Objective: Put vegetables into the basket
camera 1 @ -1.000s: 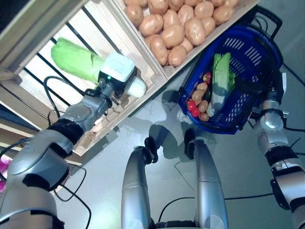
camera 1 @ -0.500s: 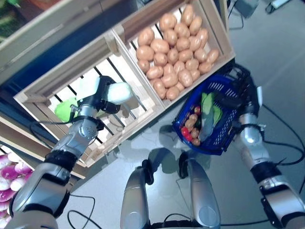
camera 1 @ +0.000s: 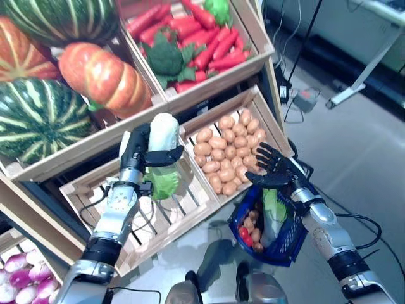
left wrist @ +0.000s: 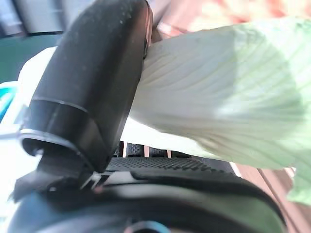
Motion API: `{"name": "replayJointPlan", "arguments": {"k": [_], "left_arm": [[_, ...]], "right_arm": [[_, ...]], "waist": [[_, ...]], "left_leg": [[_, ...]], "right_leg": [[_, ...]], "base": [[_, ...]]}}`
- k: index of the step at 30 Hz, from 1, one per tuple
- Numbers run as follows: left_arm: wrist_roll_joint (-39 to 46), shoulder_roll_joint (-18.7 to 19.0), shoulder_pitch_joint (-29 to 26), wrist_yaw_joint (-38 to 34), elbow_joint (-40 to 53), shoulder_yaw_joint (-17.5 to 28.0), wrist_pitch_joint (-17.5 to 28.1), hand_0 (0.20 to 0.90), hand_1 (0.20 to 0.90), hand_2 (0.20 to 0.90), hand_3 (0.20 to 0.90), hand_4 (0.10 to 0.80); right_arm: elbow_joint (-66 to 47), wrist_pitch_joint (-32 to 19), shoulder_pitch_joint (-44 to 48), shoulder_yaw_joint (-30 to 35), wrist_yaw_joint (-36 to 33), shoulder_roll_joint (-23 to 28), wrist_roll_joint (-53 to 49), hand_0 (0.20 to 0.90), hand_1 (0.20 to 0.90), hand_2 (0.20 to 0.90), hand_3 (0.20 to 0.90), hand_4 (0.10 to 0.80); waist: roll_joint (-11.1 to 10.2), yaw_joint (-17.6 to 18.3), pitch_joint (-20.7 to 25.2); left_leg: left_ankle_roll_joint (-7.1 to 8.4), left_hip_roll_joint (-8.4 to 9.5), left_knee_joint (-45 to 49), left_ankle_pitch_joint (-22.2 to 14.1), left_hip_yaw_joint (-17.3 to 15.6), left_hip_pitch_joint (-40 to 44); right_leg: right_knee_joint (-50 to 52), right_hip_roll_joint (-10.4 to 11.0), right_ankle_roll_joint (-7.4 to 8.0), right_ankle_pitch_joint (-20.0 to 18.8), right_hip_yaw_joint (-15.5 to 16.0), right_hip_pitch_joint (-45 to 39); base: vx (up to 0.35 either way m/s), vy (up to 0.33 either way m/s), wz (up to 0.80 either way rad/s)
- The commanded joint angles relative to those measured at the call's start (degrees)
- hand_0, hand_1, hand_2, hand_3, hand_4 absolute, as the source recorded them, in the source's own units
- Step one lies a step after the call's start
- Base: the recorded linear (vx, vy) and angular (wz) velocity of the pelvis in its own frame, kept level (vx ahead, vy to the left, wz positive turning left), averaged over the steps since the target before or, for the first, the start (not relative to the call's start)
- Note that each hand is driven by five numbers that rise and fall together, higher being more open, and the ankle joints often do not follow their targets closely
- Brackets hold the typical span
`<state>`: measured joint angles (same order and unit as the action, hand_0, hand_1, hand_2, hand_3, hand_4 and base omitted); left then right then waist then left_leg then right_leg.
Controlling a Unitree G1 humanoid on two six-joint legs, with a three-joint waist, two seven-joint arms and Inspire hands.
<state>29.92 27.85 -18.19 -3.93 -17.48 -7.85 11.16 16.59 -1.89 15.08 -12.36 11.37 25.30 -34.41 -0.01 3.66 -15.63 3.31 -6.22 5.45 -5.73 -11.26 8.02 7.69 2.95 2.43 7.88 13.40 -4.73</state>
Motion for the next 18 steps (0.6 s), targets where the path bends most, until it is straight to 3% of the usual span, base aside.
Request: {"name": "replayJointPlan", "arguments": {"k": [1, 9, 18], "left_arm": [[8.43, 0.47, -1.47, 3.73, 5.63, 3.69, 8.41, 0.3, 0.3, 0.3, 0.3, 0.4], [19.4, -4.79, -1.9, 8.47, 8.23, 1.44, 6.53, 0.3, 0.3, 0.3, 0.3, 0.4], [21.36, -6.98, -4.12, 8.93, 10.48, -1.75, 2.37, 0.3, 0.3, 0.3, 0.3, 0.4]], "right_arm": [[-4.38, 2.13, 1.11, 1.32, 7.19, -0.82, -6.39, 0.9, 0.9, 0.9, 0.9, 0.8], [-7.04, 7.26, 2.43, 1.09, 10.21, -3.05, -12.96, 0.9, 0.9, 0.9, 0.9, 0.8], [-8.87, 10.22, 6.23, 1.92, 9.82, -2.83, -15.28, 0.9, 0.9, 0.9, 0.9, 0.8]], "waist": [[-0.84, -1.14, 9.56], [-1.0, -1.17, 11.79], [-1.7, -1.56, 12.8]], "left_leg": [[-2.07, 3.26, -2.4, -0.15, -0.81, -0.45], [-2.2, 3.51, -10.39, 2.1, -0.75, 3.81], [-2.25, 3.41, -10.45, 1.5, 0.98, 2.61]], "right_leg": [[-6.59, 0.62, -1.4, -2.2, 1.19, -3.84], [-12.6, -0.32, -0.6, -5.2, 1.32, -6.84], [-12.69, -0.4, -0.29, -5.24, 2.68, -6.36]], "base": [[0.0, 0.0, 0.0], [-0.002, 0.0, 0.01], [-0.039, -0.007, 0.05]]}}
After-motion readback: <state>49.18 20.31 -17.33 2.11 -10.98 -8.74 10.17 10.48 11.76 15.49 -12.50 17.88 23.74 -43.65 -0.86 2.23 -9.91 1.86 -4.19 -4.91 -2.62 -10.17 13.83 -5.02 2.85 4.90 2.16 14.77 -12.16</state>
